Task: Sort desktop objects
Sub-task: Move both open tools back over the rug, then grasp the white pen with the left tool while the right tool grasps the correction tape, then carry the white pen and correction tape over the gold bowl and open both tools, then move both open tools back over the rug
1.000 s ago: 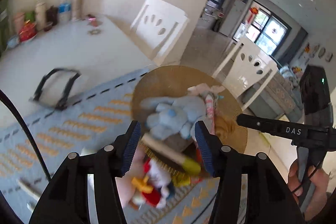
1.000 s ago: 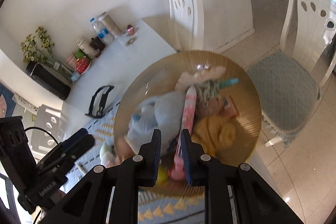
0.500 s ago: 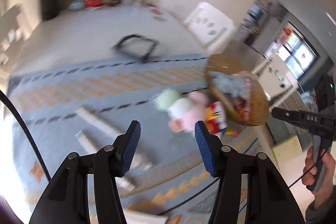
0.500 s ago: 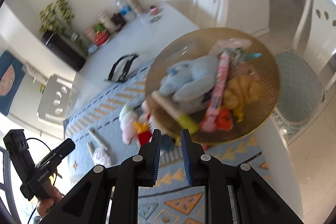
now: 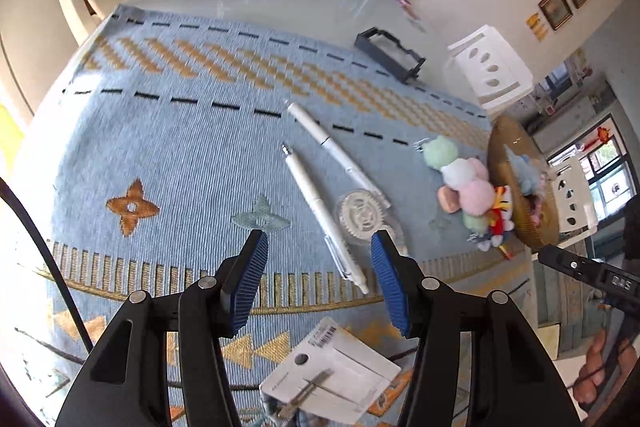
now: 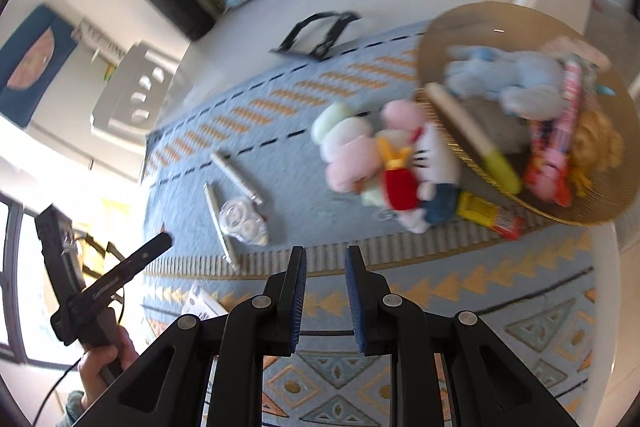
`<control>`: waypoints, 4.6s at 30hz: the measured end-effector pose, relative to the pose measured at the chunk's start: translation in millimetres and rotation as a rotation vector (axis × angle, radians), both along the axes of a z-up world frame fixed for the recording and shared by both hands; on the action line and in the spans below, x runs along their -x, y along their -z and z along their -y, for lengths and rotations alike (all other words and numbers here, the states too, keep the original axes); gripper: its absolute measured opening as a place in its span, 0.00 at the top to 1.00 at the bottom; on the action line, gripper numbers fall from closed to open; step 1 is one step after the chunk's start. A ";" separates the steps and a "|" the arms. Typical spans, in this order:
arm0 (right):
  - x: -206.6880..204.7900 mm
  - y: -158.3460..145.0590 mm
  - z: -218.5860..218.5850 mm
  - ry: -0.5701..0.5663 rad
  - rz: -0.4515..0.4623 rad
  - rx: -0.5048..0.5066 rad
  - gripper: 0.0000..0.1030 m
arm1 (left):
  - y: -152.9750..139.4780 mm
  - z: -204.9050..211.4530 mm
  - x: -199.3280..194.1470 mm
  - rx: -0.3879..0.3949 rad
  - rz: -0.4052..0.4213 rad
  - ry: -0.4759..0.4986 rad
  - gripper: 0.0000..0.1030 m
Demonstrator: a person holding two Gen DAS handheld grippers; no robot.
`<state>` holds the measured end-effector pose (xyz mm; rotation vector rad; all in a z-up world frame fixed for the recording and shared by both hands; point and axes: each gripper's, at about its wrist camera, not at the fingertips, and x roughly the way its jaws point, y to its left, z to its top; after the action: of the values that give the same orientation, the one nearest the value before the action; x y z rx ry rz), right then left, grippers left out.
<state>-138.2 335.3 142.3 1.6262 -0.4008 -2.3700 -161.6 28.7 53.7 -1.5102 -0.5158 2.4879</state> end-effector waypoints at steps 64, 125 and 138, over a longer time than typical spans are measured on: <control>23.1 24.1 88.7 -0.289 -0.149 -0.001 0.54 | -17.9 -23.9 4.4 0.100 -0.204 0.241 0.91; 55.2 -56.2 -159.2 0.284 -0.268 -0.155 0.49 | -52.4 -30.6 5.1 0.045 -0.081 0.103 0.82; 38.0 -46.8 6.4 -0.156 -0.212 -0.115 0.47 | -25.4 5.6 -12.6 0.064 -0.043 0.078 0.80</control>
<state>-176.2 328.9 189.1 1.3750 -0.0946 -2.4513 -149.0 23.1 79.1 -1.4661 -0.3658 2.4933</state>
